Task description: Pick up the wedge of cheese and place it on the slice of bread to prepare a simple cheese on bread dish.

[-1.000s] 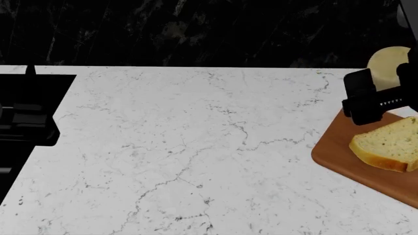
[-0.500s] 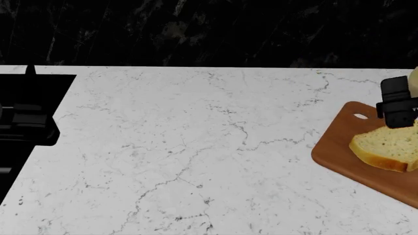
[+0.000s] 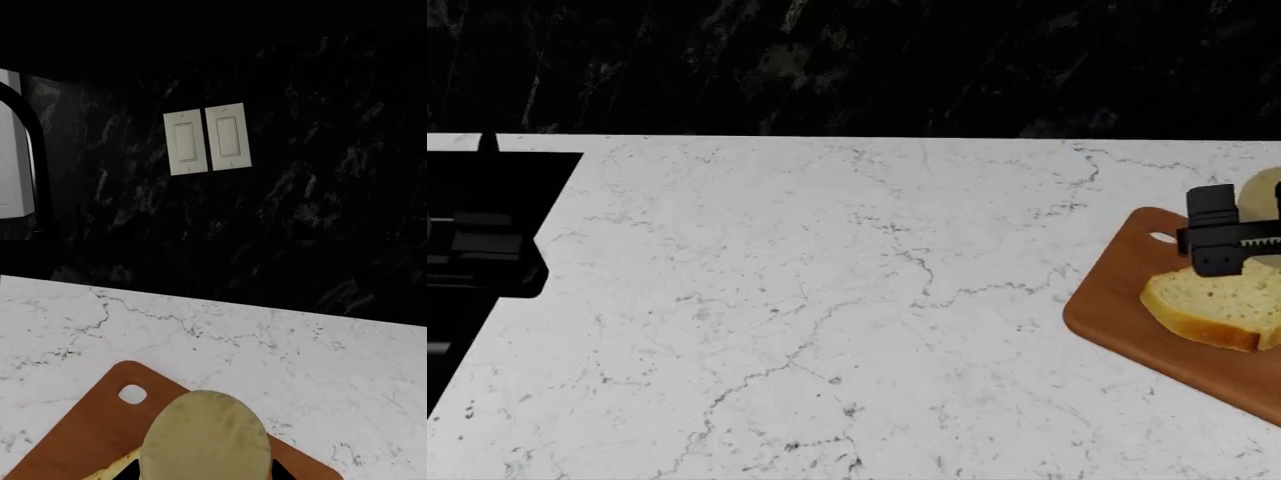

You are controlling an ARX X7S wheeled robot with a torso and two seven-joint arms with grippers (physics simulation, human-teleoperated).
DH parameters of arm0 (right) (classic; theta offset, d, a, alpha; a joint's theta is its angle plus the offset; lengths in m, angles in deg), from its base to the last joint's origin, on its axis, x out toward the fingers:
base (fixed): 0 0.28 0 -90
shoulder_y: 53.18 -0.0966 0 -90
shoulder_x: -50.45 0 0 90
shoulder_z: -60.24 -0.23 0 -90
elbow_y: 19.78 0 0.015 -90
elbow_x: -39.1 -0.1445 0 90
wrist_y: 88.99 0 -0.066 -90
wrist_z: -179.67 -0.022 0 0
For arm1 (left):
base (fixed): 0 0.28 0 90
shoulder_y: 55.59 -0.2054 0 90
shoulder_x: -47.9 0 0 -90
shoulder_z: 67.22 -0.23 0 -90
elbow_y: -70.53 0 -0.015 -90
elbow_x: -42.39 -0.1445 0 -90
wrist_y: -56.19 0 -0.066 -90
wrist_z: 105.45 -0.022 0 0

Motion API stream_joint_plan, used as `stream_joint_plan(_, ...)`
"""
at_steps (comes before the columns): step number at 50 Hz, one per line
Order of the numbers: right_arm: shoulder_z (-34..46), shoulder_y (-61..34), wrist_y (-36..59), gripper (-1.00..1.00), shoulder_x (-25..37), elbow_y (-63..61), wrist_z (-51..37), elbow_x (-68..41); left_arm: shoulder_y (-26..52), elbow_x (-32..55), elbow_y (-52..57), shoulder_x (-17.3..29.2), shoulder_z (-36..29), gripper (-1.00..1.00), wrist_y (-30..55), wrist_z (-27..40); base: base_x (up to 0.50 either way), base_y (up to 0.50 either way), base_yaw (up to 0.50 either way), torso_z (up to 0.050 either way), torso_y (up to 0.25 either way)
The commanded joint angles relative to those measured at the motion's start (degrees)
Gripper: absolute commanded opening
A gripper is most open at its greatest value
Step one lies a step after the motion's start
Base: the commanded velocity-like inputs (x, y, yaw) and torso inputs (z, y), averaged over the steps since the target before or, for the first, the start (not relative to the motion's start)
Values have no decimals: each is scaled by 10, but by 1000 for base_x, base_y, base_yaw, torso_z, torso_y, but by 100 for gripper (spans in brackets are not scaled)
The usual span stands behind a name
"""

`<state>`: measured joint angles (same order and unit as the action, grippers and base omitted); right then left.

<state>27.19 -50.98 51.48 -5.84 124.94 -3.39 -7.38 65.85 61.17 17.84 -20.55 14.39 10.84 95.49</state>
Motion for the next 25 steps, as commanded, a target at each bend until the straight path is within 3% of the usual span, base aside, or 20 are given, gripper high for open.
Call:
stream_joint_plan(1,26,-3,-60,-100,-53,126,68,53,2,3,2,1,-1,100,5,3,0,0,0,0,0)
stream_joint_plan(25,30,1,-71,-100,-69,176,90,65,0,5,2,3,-2,100,-1,6,0,0,0,1,0)
